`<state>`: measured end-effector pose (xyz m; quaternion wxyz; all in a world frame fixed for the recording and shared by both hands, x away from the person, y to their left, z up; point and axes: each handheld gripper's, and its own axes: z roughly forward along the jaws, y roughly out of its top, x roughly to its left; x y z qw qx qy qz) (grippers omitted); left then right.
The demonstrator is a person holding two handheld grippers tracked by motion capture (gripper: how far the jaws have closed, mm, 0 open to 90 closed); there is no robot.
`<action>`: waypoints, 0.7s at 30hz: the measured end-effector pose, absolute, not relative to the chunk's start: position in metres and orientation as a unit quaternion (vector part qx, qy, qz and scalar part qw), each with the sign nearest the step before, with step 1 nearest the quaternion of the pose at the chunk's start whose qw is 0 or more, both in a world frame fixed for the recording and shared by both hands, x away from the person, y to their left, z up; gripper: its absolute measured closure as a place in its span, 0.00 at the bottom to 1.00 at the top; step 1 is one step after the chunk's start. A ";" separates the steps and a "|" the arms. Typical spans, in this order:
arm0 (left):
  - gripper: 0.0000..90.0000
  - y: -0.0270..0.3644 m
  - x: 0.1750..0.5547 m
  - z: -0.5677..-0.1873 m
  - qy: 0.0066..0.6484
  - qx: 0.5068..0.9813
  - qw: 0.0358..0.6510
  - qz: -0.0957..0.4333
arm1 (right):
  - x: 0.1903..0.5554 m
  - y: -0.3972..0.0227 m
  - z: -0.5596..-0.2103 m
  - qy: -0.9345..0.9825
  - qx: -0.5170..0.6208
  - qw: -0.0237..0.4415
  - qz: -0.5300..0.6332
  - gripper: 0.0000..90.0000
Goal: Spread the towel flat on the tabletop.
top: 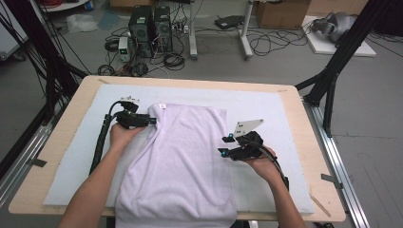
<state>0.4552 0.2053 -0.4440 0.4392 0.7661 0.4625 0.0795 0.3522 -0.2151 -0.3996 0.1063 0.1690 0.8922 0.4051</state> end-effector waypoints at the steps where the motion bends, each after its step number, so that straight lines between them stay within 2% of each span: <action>1: 0.57 0.204 0.456 -0.446 0.466 0.762 0.445 0.072 | 0.352 -0.215 -0.399 0.892 0.168 0.106 0.406 0.57; 2: 0.58 0.203 0.457 -0.447 0.468 0.757 0.451 0.065 | 0.352 -0.214 -0.398 0.892 0.169 0.106 0.407 0.57; 9: 0.96 0.198 0.456 -0.444 0.456 0.753 0.467 0.084 | 0.352 -0.219 -0.397 0.890 0.174 0.104 0.407 0.57; 11: 0.99 0.196 0.455 -0.439 0.446 0.752 0.475 0.100 | 0.352 -0.218 -0.398 0.891 0.173 0.103 0.407 0.57; 18: 0.98 0.188 0.455 -0.429 0.445 0.752 0.474 0.109 | 0.354 -0.215 -0.400 0.894 0.171 0.102 0.401 0.57; 21: 0.85 0.199 0.453 -0.429 0.437 0.765 0.460 0.115 | 0.352 -0.217 -0.398 0.892 0.171 0.110 0.403 0.57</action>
